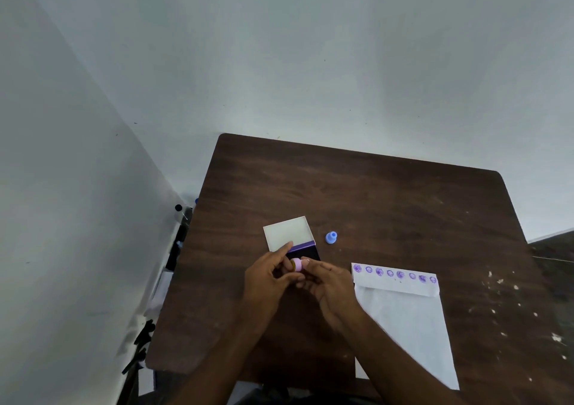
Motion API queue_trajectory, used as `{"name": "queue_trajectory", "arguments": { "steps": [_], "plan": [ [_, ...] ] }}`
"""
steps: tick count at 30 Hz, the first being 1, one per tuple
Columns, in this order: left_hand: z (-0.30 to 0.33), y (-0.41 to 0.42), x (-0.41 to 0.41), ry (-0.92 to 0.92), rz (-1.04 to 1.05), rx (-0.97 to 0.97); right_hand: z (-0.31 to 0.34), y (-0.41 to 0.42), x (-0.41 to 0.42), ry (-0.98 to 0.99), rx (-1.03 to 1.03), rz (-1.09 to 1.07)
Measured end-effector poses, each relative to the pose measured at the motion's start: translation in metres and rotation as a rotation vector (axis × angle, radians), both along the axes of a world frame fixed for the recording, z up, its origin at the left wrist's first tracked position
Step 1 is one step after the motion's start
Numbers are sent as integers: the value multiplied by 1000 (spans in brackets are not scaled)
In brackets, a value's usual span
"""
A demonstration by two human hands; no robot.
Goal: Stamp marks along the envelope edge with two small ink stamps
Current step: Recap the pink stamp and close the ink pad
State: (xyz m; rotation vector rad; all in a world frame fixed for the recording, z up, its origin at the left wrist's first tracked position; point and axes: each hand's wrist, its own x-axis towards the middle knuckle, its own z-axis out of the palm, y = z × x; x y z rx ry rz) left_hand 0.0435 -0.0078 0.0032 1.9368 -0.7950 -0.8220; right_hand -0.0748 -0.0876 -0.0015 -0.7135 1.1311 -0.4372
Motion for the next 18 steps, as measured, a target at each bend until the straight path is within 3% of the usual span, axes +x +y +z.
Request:
{"name": "queue_trajectory", "arguments": {
  "steps": [8, 18],
  "plan": [
    [2, -14, -4, 0, -27, -4, -5, -13, -6, 23, 88, -85],
    [-16, -53, -27, -23, -167, 112, -18, -62, -47, 131, 34, -239]
  ]
}}
